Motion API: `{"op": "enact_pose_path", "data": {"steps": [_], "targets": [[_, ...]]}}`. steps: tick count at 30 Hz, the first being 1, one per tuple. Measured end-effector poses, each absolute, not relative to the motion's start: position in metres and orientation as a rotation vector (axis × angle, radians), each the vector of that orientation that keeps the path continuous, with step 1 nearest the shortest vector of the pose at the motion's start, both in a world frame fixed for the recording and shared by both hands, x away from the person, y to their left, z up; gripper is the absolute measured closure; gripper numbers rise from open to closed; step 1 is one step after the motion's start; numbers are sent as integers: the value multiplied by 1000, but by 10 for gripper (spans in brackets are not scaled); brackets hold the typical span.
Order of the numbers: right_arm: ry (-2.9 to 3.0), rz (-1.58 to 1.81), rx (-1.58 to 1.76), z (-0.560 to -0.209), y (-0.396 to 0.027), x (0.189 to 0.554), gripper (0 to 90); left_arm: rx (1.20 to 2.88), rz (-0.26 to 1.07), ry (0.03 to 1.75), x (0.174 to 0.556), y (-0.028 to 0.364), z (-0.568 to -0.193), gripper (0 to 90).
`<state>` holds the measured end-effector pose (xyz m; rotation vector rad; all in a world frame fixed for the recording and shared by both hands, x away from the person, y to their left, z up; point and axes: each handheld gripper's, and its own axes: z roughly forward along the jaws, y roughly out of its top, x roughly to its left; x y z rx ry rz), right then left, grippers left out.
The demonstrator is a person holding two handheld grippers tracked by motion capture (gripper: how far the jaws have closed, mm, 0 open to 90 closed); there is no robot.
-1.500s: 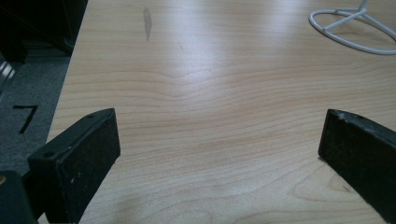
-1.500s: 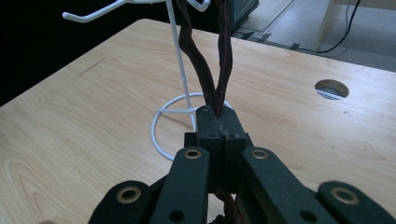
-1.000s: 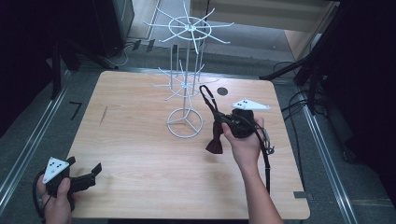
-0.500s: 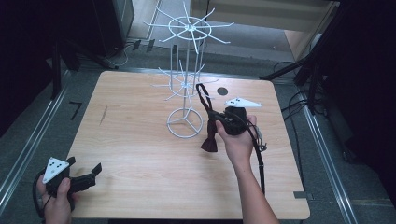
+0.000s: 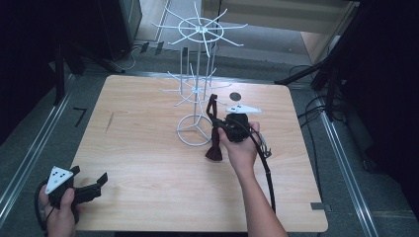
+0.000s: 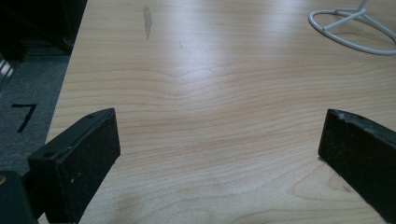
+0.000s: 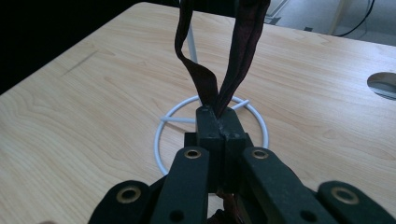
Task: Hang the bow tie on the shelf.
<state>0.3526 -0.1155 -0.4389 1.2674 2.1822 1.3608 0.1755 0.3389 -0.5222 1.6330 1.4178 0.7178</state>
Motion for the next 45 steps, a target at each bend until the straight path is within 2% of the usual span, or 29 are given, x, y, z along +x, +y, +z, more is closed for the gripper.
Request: {"op": "enact_pose_path", "data": {"steps": [22,28,29,32,33,34,35,36,39,43,45], "targets": [[2157,1339,1271,-459,-115,360,897,1634,718,1418,176,339,-522,0],[2165,1362,1216,-459,-114,358,800,1635,716,1418,176,339,-522,0],[2170,1375,1202,-459,-115,358,768,1635,715,1419,176,339,-522,0],[2149,1409,1191,-457,-116,355,583,1636,716,1419,176,339,-522,0],[2149,1409,1191,-457,-116,355,583,1636,716,1419,176,339,-522,0],[2135,1405,1198,-457,-117,354,468,1635,717,1418,176,339,-522,0],[2135,1405,1198,-457,-117,354,468,1635,717,1418,176,339,-522,0],[2118,1368,1203,-456,-118,351,322,1636,717,1418,176,339,-522,0],[2086,1331,1223,-456,-120,348,122,1636,718,1418,176,339,-522,0],[2071,1338,1233,-456,-130,342,26,1638,718,1419,176,339,-522,0],[2067,1347,1238,-456,-133,341,22,1638,719,1419,176,339,-522,0]]}}
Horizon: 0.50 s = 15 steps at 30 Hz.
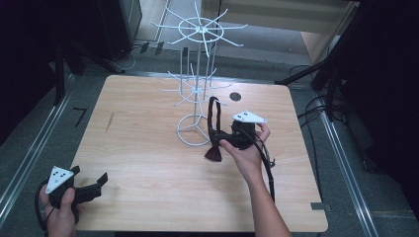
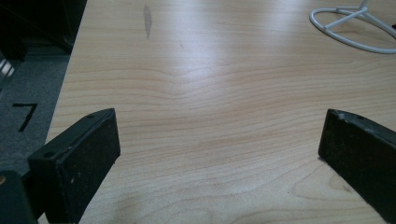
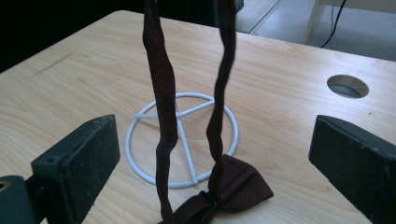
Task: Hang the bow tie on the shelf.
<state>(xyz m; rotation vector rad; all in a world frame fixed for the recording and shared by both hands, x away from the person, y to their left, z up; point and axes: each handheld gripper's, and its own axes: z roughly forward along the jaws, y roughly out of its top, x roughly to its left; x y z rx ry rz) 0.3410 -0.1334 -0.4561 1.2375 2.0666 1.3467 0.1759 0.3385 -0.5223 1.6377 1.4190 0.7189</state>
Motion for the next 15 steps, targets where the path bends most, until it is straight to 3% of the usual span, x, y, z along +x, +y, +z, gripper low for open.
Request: {"op": "enact_pose_path", "data": {"steps": [15], "targets": [[1978,1311,1288,-464,-177,318,0,1638,721,1419,176,339,-522,0]]}}
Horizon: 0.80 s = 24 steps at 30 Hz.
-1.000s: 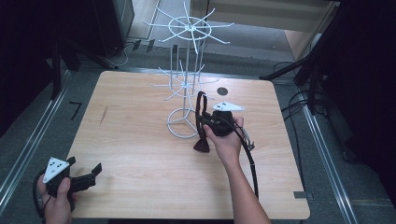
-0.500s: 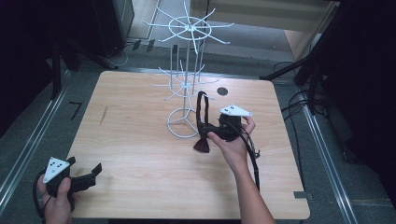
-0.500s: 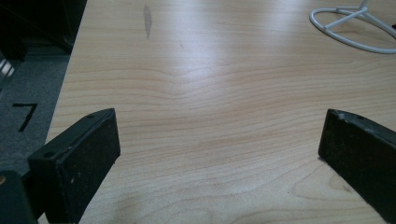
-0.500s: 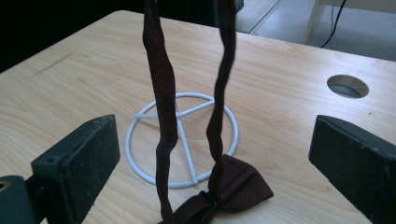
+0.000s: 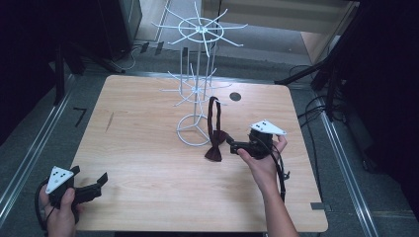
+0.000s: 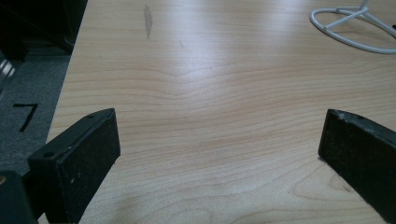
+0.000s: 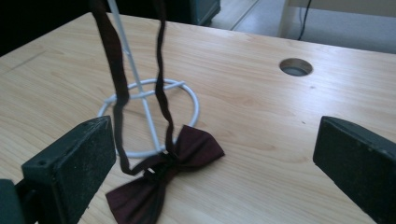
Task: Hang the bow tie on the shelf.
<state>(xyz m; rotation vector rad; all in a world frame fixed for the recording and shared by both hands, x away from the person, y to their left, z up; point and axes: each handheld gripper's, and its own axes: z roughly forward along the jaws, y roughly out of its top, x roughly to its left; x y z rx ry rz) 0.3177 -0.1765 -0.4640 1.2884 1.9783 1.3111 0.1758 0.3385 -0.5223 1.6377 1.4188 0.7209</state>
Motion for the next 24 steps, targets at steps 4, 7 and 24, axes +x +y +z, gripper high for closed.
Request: {"op": "enact_pose_path", "data": {"steps": [4,7,24], "targets": [[1967,1300,1303,-467,-187,312,0,1637,721,1420,176,338,-522,0],[1955,1306,1305,-469,-197,306,0,1637,724,1422,176,338,-522,0],[1924,1266,1324,-485,-229,282,0,1635,728,1422,175,338,-522,0]]}}
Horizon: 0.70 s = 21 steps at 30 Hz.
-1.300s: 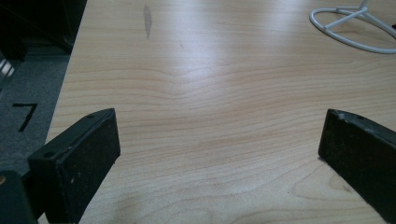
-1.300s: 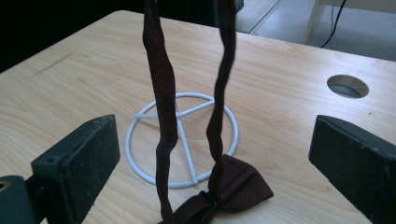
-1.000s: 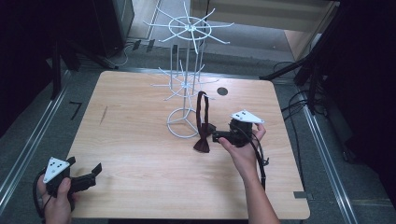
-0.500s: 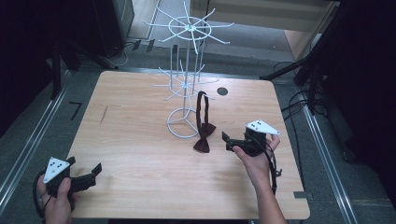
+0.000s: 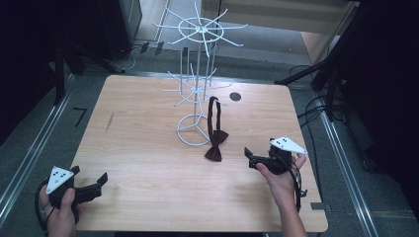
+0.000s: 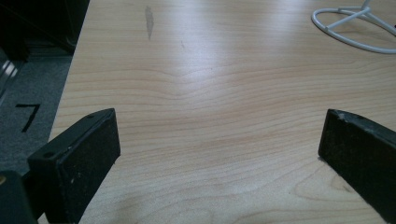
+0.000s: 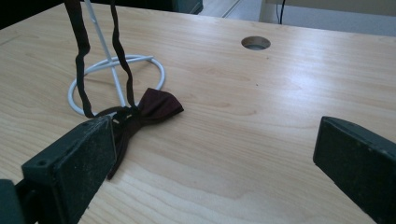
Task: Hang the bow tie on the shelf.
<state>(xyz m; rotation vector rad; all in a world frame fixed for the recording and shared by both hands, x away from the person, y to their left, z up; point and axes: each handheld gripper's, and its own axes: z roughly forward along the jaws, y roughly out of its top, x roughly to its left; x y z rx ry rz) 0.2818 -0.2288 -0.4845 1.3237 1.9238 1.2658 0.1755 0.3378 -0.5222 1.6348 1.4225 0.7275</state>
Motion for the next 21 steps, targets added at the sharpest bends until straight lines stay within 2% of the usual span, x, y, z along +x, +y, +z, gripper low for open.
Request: {"op": "enact_pose_path", "data": {"steps": [21], "targets": [[1879,1224,1410,-508,-277,253,0,1638,733,1423,175,337,-522,0]]}}
